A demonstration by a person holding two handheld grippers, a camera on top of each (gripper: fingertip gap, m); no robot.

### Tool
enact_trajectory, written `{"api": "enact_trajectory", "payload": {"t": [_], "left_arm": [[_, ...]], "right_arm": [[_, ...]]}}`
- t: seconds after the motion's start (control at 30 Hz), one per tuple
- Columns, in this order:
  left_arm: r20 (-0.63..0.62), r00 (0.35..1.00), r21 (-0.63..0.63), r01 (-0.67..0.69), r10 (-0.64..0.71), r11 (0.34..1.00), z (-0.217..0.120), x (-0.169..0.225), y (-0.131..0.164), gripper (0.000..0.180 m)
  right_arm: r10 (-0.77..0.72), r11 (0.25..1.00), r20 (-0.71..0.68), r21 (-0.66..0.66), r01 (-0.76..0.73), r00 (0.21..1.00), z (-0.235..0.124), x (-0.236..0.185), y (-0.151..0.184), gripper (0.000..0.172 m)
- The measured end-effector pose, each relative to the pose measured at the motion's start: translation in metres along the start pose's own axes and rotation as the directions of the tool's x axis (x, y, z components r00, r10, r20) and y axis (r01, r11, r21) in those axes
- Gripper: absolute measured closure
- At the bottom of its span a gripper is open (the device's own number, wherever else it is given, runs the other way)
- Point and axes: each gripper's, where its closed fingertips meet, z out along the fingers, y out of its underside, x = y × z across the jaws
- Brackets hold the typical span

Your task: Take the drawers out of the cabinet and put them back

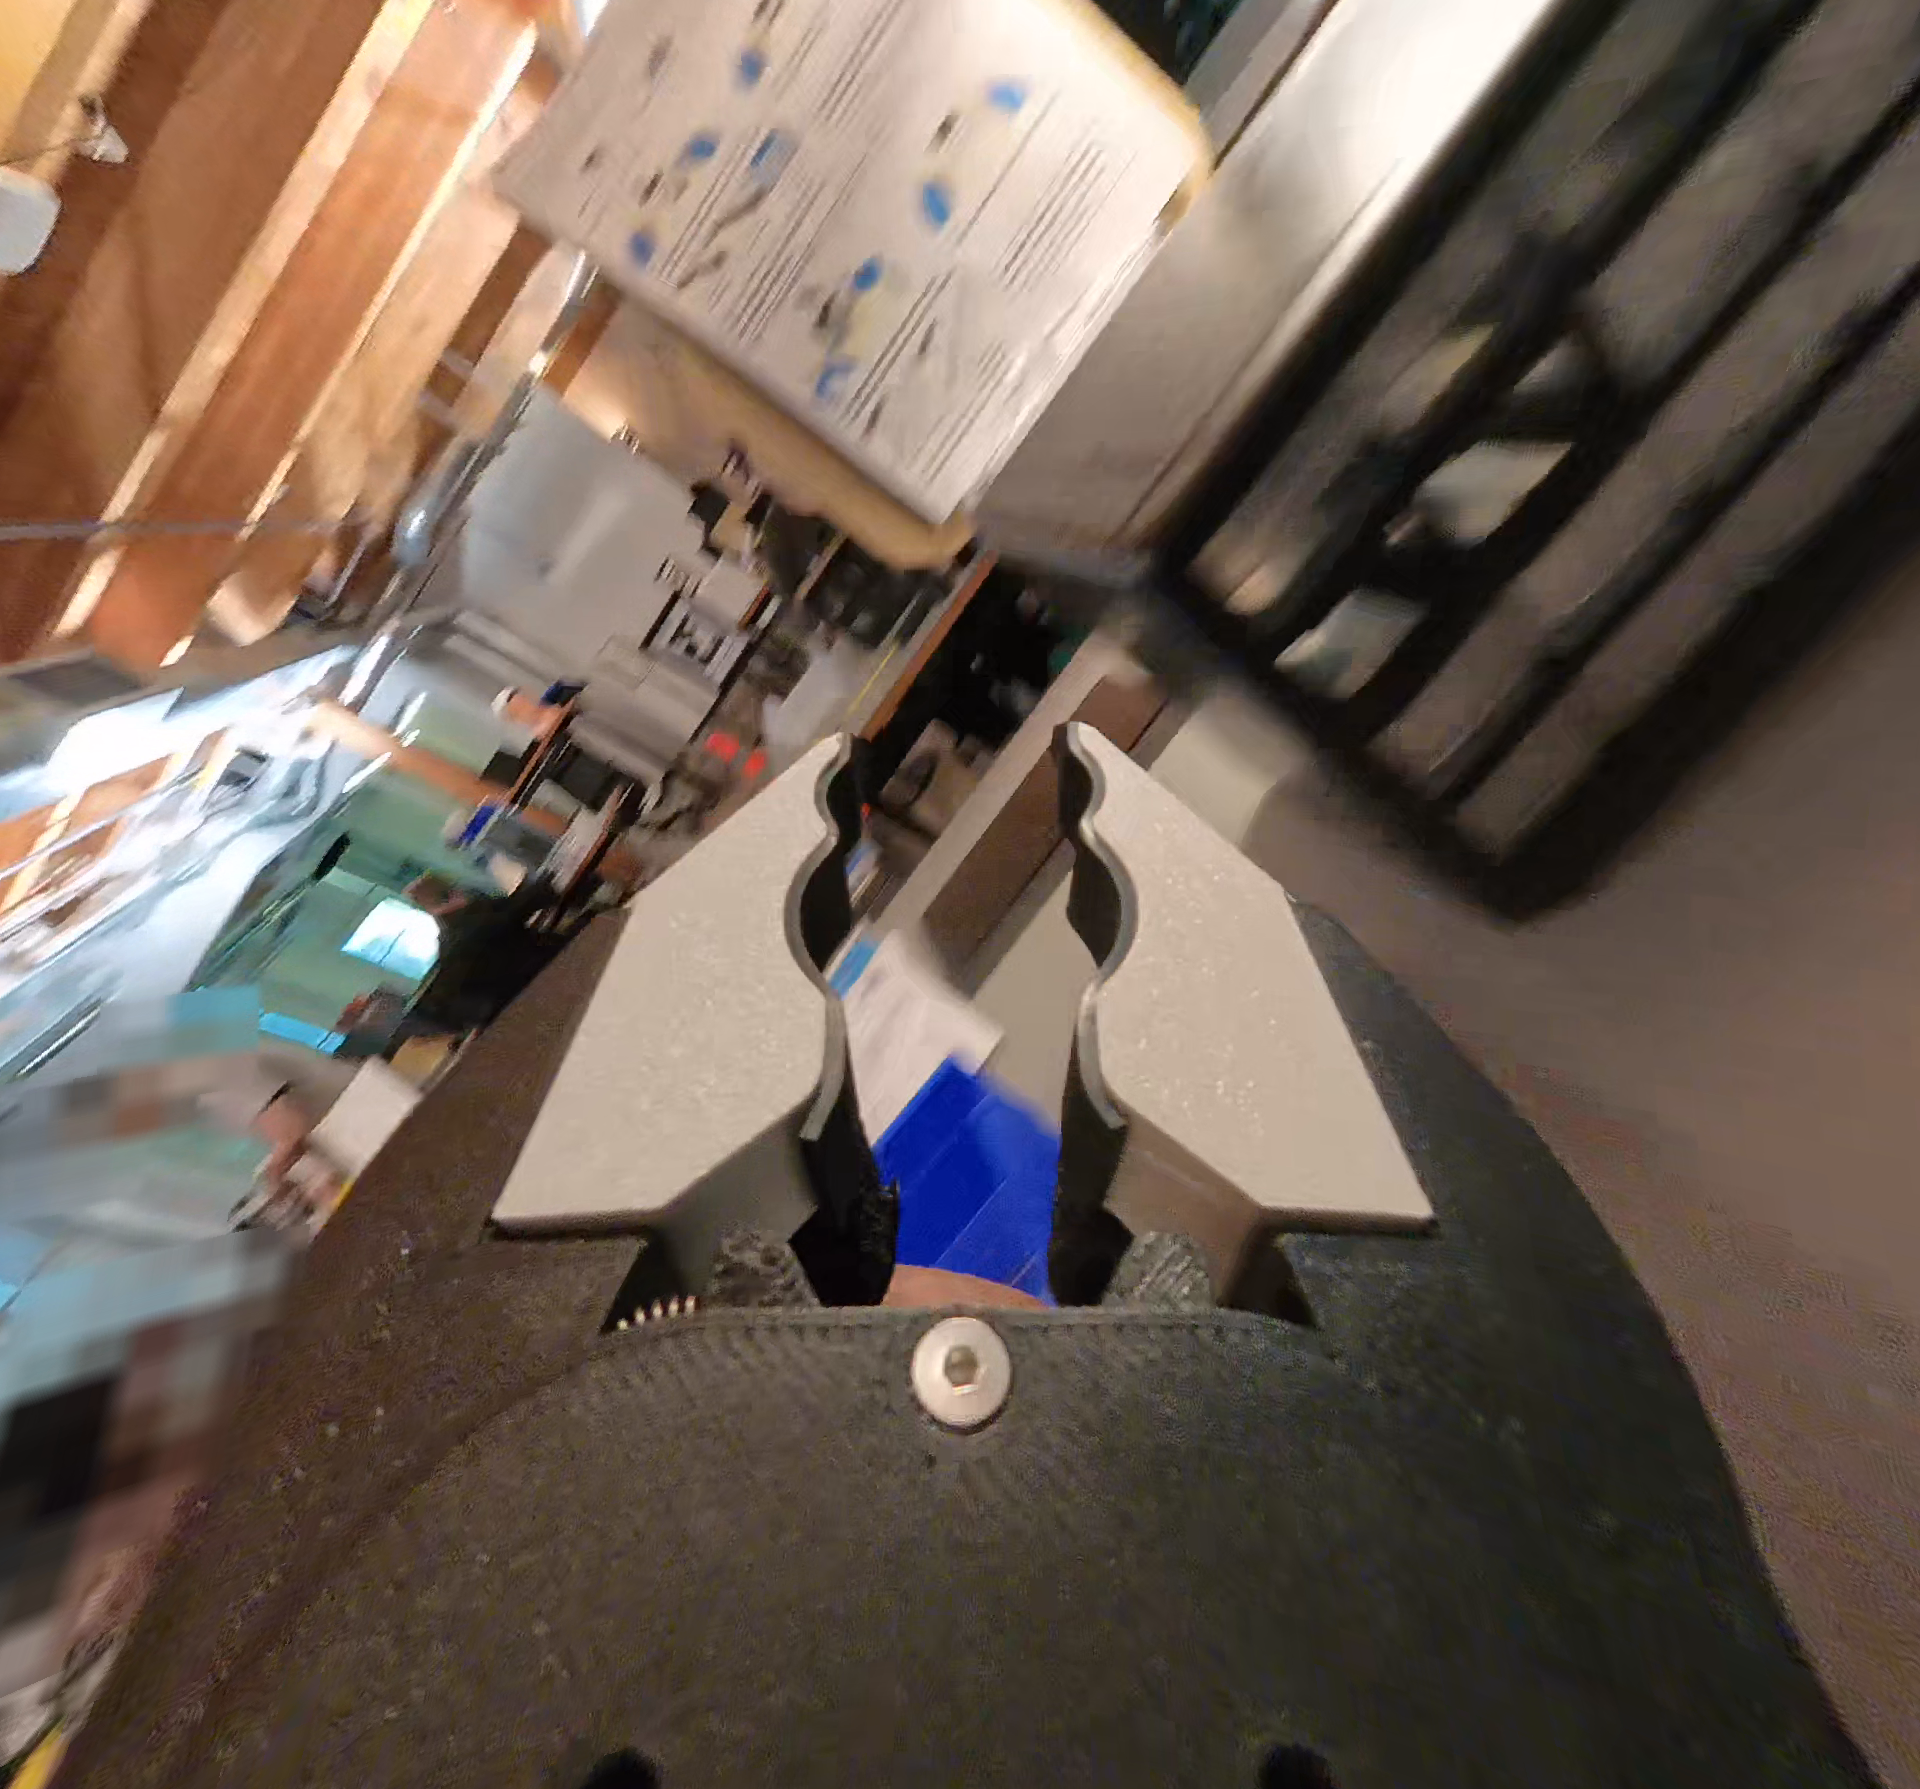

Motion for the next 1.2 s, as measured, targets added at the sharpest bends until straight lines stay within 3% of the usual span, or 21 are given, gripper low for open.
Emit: {"api": "enact_trajectory", "payload": {"t": [0.07, 0.13, 0.27, 0.4, 0.5, 0.63, 0.73, 0.93, 1.0, 1.1, 1.2], "left_arm": [[0.018, 0.999, -0.121, -0.026, 0.029, 0.992, -0.015, -0.04, 0.042, 0.141], [-0.06, 0.998, -0.251, -0.035, 0.02, 0.967, -0.026, -0.058, 0.093, 0.14], [-0.339, 0.931, -0.479, -0.046, -0.136, 0.876, -0.047, -0.038, 0.194, 0.133], [-0.456, 0.861, -0.637, -0.138, -0.226, 0.759, -0.056, -0.009, 0.269, 0.123], [-0.491, 0.839, -0.683, -0.202, -0.236, 0.702, -0.052, 0.006, 0.302, 0.123], [-0.484, 0.847, -0.703, -0.226, -0.221, 0.674, -0.043, 0.012, 0.325, 0.146], [-0.506, 0.831, -0.706, -0.245, -0.231, 0.664, -0.049, 0.018, 0.325, 0.168], [-0.468, 0.841, -0.751, -0.216, -0.272, 0.624, -0.082, -0.006, 0.284, 0.174], [-0.43, 0.861, -0.748, -0.172, -0.271, 0.641, -0.088, -0.021, 0.254, 0.174], [-0.376, 0.887, -0.687, -0.071, -0.269, 0.723, -0.088, -0.038, 0.186, 0.175], [-0.423, 0.844, -0.558, 0.046, -0.331, 0.829, -0.08, -0.014, 0.101, 0.175]], "right_arm": [[-0.001, 1.0, 0.002, 0.002, 0.001, 1.0, 0.0, 0.0, 0.0, 0.116], [-0.001, 1.0, 0.003, 0.005, 0.001, 1.0, 0.0, 0.0, 0.0, 0.116], [-0.008, 1.0, 0.006, 0.01, 0.008, 1.0, 0.0, 0.0, 0.0, 0.115], [-0.013, 1.0, 0.005, 0.011, 0.013, 1.0, 0.0, 0.0, 0.0, 0.115], [-0.017, 1.0, 0.005, 0.013, 0.017, 1.0, 0.0, 0.0, 0.0, 0.115], [-0.021, 1.0, 0.013, 0.014, 0.021, 1.0, 0.0, 0.0, 0.0, 0.115], [-0.02, 1.0, 0.019, 0.015, 0.02, 1.0, 0.0, 0.0, 0.0, 0.115], [-0.018, 1.0, 0.022, 0.015, 0.017, 1.0, 0.0, 0.0, 0.0, 0.115], [-0.017, 1.0, 0.022, 0.015, 0.017, 1.0, 0.0, 0.0, 0.0, 0.115], [-0.018, 1.0, 0.02, 0.014, 0.018, 1.0, 0.0, 0.0, 0.0, 0.115], [-0.018, 1.0, 0.017, 0.013, 0.018, 1.0, 0.0, 0.0, 0.0, 0.115]]}}
